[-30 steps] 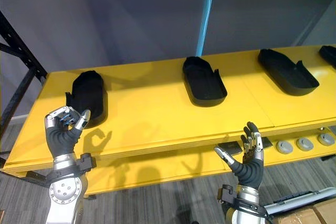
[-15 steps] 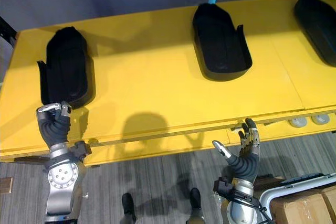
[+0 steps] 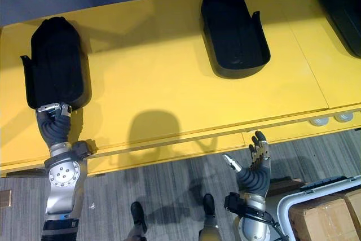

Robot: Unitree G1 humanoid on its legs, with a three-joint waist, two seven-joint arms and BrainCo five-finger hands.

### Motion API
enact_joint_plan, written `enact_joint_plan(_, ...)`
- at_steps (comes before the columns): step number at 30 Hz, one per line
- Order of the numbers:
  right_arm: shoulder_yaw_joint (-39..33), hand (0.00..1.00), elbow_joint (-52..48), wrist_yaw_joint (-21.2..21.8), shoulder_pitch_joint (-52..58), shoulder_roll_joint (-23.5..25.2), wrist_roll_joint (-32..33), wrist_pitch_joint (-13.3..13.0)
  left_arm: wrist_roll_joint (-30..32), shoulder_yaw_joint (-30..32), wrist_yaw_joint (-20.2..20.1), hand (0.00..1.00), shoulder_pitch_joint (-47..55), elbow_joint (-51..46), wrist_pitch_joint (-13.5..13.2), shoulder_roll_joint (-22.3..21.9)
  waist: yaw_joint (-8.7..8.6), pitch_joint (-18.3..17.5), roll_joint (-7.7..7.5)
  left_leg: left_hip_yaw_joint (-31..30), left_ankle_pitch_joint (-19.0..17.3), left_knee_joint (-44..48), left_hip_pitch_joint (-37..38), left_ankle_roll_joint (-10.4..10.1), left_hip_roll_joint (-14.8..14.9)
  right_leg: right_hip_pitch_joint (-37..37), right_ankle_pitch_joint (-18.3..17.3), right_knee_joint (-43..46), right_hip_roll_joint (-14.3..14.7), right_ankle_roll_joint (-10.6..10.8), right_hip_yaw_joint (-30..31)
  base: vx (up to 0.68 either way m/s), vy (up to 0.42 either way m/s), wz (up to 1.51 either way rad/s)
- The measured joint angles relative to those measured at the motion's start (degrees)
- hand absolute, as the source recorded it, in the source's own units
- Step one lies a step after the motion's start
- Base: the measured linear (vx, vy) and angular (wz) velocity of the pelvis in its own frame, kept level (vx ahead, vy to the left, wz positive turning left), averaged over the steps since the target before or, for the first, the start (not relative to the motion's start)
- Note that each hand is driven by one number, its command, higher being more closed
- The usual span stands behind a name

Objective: Walk over and take plastic housings, then place them on the shelf

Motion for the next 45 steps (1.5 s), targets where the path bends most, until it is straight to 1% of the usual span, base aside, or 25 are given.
enact_joint_plan(7,0.1,0.00,0.1,0.1,0.0,0.0,0.9,0.0,-1.5,2.3,1.6,1.00,-2.1,3.0,0.0,1.9,-0.31,0.1,-0.22,0.1,0.0,0.0,0.1,0.0,0.0,0.0,0.0,0.1,0.0,0.0,0.1,0.00,0.035,0.00)
enact_joint_plan(8,0.1,0.00,0.1,0.1,0.0,0.0,1.1,0.0,-1.5,2.3,1.7,0.00,-2.3,3.7,0.0,3.0,-0.38,0.2,-0.34,0.1,0.0,0.0,0.2,0.0,0.0,0.0,0.0,0.3,0.0,0.0,0.1,-0.01,0.040,-0.01)
enact_joint_plan(12,0.1,0.00,0.4,0.1,0.1,0.0,1.2,0.0,-1.8,2.0,2.2,0.00,-2.2,3.3,0.1,3.4,-0.37,0.2,-0.41,-0.1,0.0,0.0,0.3,0.0,0.0,0.1,0.0,0.4,0.0,0.0,0.1,-0.01,0.043,0.01)
enact_joint_plan(15,0.3,0.00,0.7,0.1,0.3,0.0,1.1,0.0,-2.7,0.8,1.8,0.00,2.9,-5.5,0.1,0.6,-0.40,0.2,-0.51,-0.2,0.0,0.0,1.1,0.0,0.0,1.0,0.0,0.3,0.0,0.0,0.0,0.01,0.037,0.01)
enact_joint_plan(17,-0.1,0.00,0.7,0.2,0.3,0.0,1.1,0.0,-2.6,-2.9,0.1,0.00,10.5,-15.5,-0.5,-3.4,-0.39,0.2,-0.55,-0.2,-0.1,0.0,2.8,0.0,0.0,2.9,-0.3,0.2,0.0,0.2,0.0,0.01,0.015,0.01)
enact_joint_plan(19,-0.2,0.00,0.7,0.2,0.3,0.0,1.1,0.2,-2.6,-7.1,-1.6,0.00,16.8,-21.4,-1.2,-6.6,-0.41,-0.1,-0.54,-0.2,-0.3,0.0,4.5,-0.1,0.1,4.8,-0.4,-0.5,0.1,0.3,-0.1,0.00,0.012,0.02)
enact_joint_plan(20,-0.2,0.00,0.7,0.2,0.2,0.0,0.8,0.3,-2.6,-10.0,-3.1,0.00,20.7,-24.0,-1.7,-8.4,-0.33,-0.9,-0.56,0.3,-0.9,0.0,5.5,-0.3,0.3,5.7,-0.4,-0.7,0.3,0.4,0.1,0.00,0.021,-0.09)
enact_joint_plan(22,-0.1,0.00,0.7,0.6,0.2,0.0,0.6,0.7,-2.6,-13.2,-5.4,0.00,24.8,-25.3,-2.0,-9.4,-0.16,-2.7,-0.84,1.6,-1.9,0.0,7.6,-0.7,0.6,6.8,-0.6,-0.8,0.6,0.7,1.2,0.00,0.022,-0.38)
enact_joint_plan(24,0.1,0.00,0.8,0.9,-0.1,-0.1,0.4,0.7,-2.5,-13.7,-6.8,0.00,26.8,-25.3,-2.1,-9.3,0.95,-4.8,-1.59,2.8,-4.8,2.4,9.7,-1.4,1.0,7.3,-0.7,-0.5,1.3,0.8,4.8,0.01,0.037,-0.87)
enact_joint_plan(25,0.1,0.00,1.3,1.3,-0.9,-1.0,0.0,0.7,-2.5,-13.5,-7.5,0.00,27.4,-25.3,-2.4,-9.4,1.78,-5.5,-2.13,-1.0,-9.6,8.2,9.4,-2.0,0.9,7.3,-0.4,0.1,1.8,0.4,7.7,0.03,0.047,-1.46)
enact_joint_plan(26,0.1,0.00,2.0,2.0,-2.2,-3.1,-0.2,0.9,-2.5,-13.1,-8.3,0.00,27.9,-25.2,-2.9,-9.4,2.98,-5.9,-1.65,-10.1,-16.7,15.2,9.4,-1.7,0.9,7.1,-0.4,1.3,3.7,0.4,11.8,0.03,0.082,-1.62)
enact_joint_plan(29,-0.8,0.00,2.2,3.2,-2.9,-7.8,-0.5,1.0,-2.4,-12.4,-9.6,0.00,27.3,-24.8,-3.0,-9.3,2.80,-7.9,-0.17,-23.4,-26.0,23.8,9.7,-2.9,0.6,5.6,-1.1,4.6,7.3,1.5,18.2,-0.07,0.169,-1.50)
enact_joint_plan(30,-3.0,0.00,2.2,4.0,-2.2,-8.6,-0.6,1.0,-2.2,-12.3,-10.1,0.00,25.8,-23.8,-3.3,-9.2,2.08,-9.0,-0.29,-26.9,-29.3,25.9,10.3,-2.1,-0.7,4.2,-1.4,6.3,8.0,2.0,21.0,-0.12,0.248,-1.15)
enact_joint_plan(31,-5.4,0.00,2.2,4.6,-1.4,-8.6,-0.6,1.1,-1.3,-11.8,-10.2,0.00,24.0,-22.1,-3.4,-9.1,1.42,-9.0,-0.55,-27.5,-31.5,27.0,11.1,-0.9,-1.9,4.1,-1.3,6.9,7.9,2.7,22.9,-0.17,0.313,-1.24)
enact_joint_plan(32,-8.1,0.00,2.1,5.4,1.4,-7.3,-0.6,1.5,-1.2,-11.2,-10.1,0.00,22.4,-19.7,-3.4,-8.6,0.62,-9.6,-2.26,-25.3,-32.9,29.4,11.8,0.6,-4.2,4.1,-0.5,6.5,6.9,4.1,26.6,-0.15,0.261,-0.95)
enact_joint_plan(34,-10.0,0.00,0.7,6.1,5.3,-6.5,-0.7,2.0,-1.2,-11.4,-10.1,0.00,22.0,-19.4,-3.4,-8.4,0.28,-10.1,-3.41,-22.1,-34.6,32.4,11.7,2.2,-6.1,4.0,1.8,4.7,5.9,4.5,30.0,-0.17,0.268,-1.15)
enact_joint_plan(35,-10.7,0.00,-0.9,6.3,7.6,-6.5,-0.8,2.8,-1.2,-11.7,-10.2,0.00,21.9,-19.3,-3.4,-8.5,0.33,-10.1,-3.88,-18.1,-35.5,34.0,11.8,3.5,-6.9,3.1,5.4,3.3,5.6,3.2,30.2,-0.19,0.289,-1.69)
enact_joint_plan(36,-10.9,0.00,-1.7,6.4,8.3,-6.4,-1.7,3.2,-1.2,-11.5,-10.2,0.00,21.8,-19.2,-3.4,-8.6,0.70,-10.2,-3.87,-14.2,-35.5,34.2,12.0,4.6,-6.9,1.8,10.2,1.8,5.9,-0.1,27.3,-0.22,0.292,-2.02)
enact_joint_plan(37,-11.5,0.00,-2.1,6.3,8.3,-6.1,-2.5,3.5,-1.1,-11.4,-10.3,0.00,21.5,-18.9,-3.4,-8.9,1.20,-10.4,-3.41,-10.2,-34.2,33.1,11.8,6.4,-5.9,1.6,17.8,-3.5,5.7,-6.3,21.7,-0.24,0.198,-2.06)
enact_joint_plan(38,-12.7,0.00,-2.6,6.1,8.3,-5.0,-3.4,3.7,-1.0,-11.4,-10.3,0.00,20.6,-18.0,-3.3,-8.8,0.88,-10.2,-3.68,-5.6,-32.0,30.9,12.3,6.9,-5.8,0.4,18.4,-1.5,5.3,-10.7,8.3,-0.28,0.179,-1.66)
enact_joint_plan(39,-13.4,0.00,-2.9,6.0,8.3,-4.7,-3.7,3.8,-0.9,-11.4,-10.2,0.00,20.4,-17.3,-3.3,-9.0,0.59,-10.2,-3.62,-3.8,-30.9,29.5,12.7,7.2,-5.8,-0.6,13.2,3.9,4.9,-10.6,1.7,-0.30,0.151,-1.44)
enact_joint_plan(40,-15.2,0.00,-3.0,6.0,8.2,-4.1,-4.4,4.0,-0.8,-11.4,-10.2,0.00,20.6,-16.6,-3.2,-9.5,0.01,-10.4,-3.28,-0.9,-28.5,26.2,14.2,7.6,-5.8,-1.2,3.2,14.5,4.0,-9.8,-5.0,-0.28,0.167,-1.17)
enact_joint_plan(41,-17.4,0.00,-3.0,6.0,8.2,-3.7,-4.6,4.2,-0.4,-11.2,-10.2,0.00,20.7,-16.4,-3.2,-10.1,-0.46,-10.3,-3.21,1.4,-26.3,22.9,15.7,7.6,-5.7,-0.7,-4.3,22.5,3.4,-9.3,-7.0,-0.26,0.128,-1.06)
enact_joint_plan(44,-20.6,0.00,-2.9,5.8,7.7,-2.9,-4.8,4.2,-0.3,-9.1,-10.3,0.00,21.4,-16.0,-3.2,-11.2,-1.05,-11.0,-3.75,6.4,-23.7,19.1,16.8,6.9,-4.8,3.8,-13.8,29.4,1.4,-7.2,-8.3,-0.16,-0.039,-0.95)
enact_joint_plan(45,-20.5,0.00,-2.9,5.8,7.3,-2.7,-4.8,4.2,-0.4,-8.3,-10.3,0.00,21.8,-15.9,-3.1,-11.2,-1.10,-11.2,-4.05,7.4,-23.7,19.1,16.7,6.7,-4.7,5.0,-15.1,29.7,0.7,-6.7,-8.6,-0.07,-0.170,-1.09)
